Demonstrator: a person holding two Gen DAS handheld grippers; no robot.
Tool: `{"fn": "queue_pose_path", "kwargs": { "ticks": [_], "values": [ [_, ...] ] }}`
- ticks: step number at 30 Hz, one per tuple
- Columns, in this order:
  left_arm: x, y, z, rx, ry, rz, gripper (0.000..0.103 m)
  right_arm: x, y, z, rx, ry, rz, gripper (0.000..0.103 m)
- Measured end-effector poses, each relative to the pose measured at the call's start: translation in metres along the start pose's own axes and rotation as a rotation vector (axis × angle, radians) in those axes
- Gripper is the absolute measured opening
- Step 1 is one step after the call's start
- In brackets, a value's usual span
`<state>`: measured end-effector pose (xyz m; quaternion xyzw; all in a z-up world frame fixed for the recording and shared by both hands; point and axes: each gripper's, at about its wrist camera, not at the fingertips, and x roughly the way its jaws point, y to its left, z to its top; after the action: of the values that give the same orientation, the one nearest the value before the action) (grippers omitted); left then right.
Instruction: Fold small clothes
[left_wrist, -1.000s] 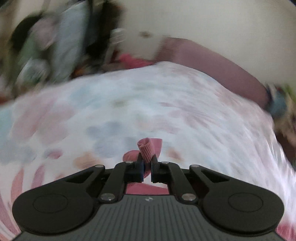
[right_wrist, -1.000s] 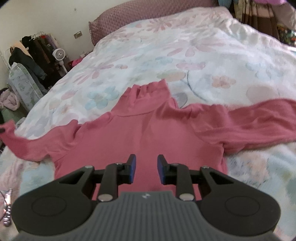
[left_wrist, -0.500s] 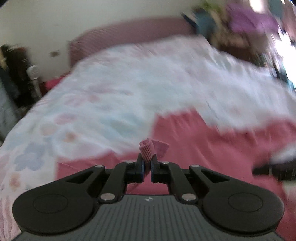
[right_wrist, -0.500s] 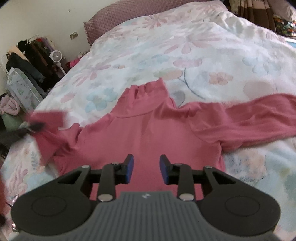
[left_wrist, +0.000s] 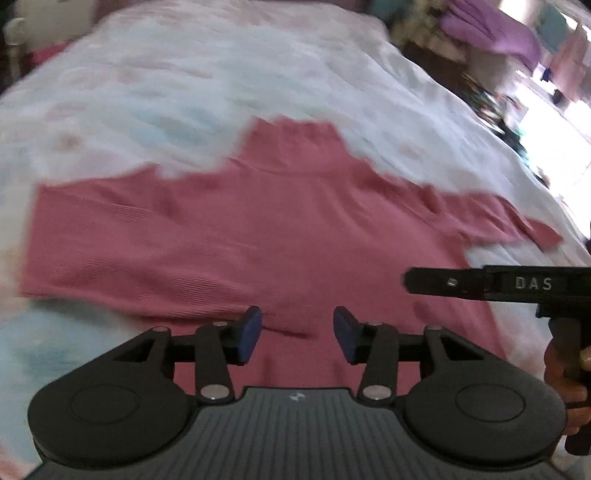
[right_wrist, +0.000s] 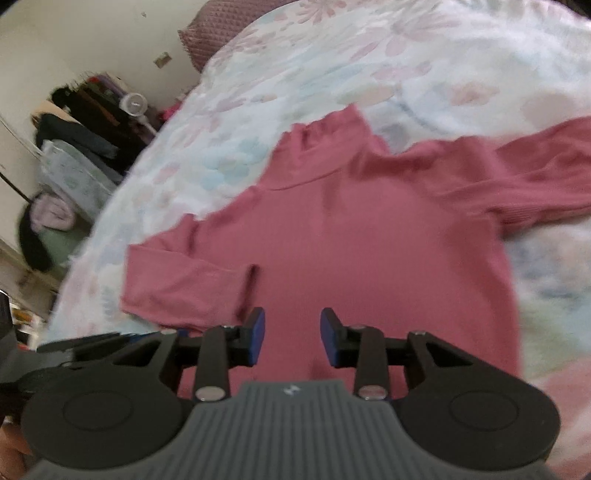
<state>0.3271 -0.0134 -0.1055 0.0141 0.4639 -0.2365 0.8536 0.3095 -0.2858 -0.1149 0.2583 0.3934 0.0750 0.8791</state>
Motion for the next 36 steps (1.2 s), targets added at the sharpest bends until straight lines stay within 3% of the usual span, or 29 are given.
{"fn": "queue_pose_path", "kwargs": {
  "ticks": [5, 8, 10, 11, 15, 21, 28, 32, 36],
  "values": [
    [-0.022, 0.059, 0.011, -0.059, -0.052, 0.157, 0.053, 0.047, 0.011, 0.01, 0.091, 0.056, 0.139, 0.031],
    [-0.028, 0.085, 0.015, -0.108, -0.068, 0.195, 0.053, 0.079, 0.01, 0.012, 0.165, 0.102, 0.141, 0.031],
    [-0.028, 0.1, 0.017, -0.132, -0.078, 0.219, 0.053, 0.098, 0.007, 0.01, 0.227, 0.129, 0.157, 0.019],
    [-0.029, 0.105, 0.016, -0.147, -0.083, 0.23, 0.053, 0.106, 0.007, 0.008, 0.259, 0.137, 0.176, 0.006],
    [-0.033, 0.127, 0.015, -0.213, -0.095, 0.244, 0.053, 0.113, 0.021, 0.011, 0.253, 0.119, 0.199, 0.0],
    [-0.042, 0.154, 0.013, -0.303, -0.117, 0.265, 0.053, 0.065, 0.098, 0.063, 0.039, 0.015, 0.267, 0.0],
    [-0.05, 0.158, 0.015, -0.318, -0.141, 0.254, 0.053, -0.033, 0.184, 0.145, -0.148, -0.192, 0.351, 0.0],
    [-0.046, 0.155, 0.019, -0.32, -0.138, 0.219, 0.053, -0.074, 0.186, 0.175, -0.172, -0.268, 0.318, 0.0],
    [-0.033, 0.153, 0.024, -0.339, -0.119, 0.185, 0.053, -0.117, 0.147, 0.199, -0.11, -0.305, 0.283, 0.0]
  ]
}}
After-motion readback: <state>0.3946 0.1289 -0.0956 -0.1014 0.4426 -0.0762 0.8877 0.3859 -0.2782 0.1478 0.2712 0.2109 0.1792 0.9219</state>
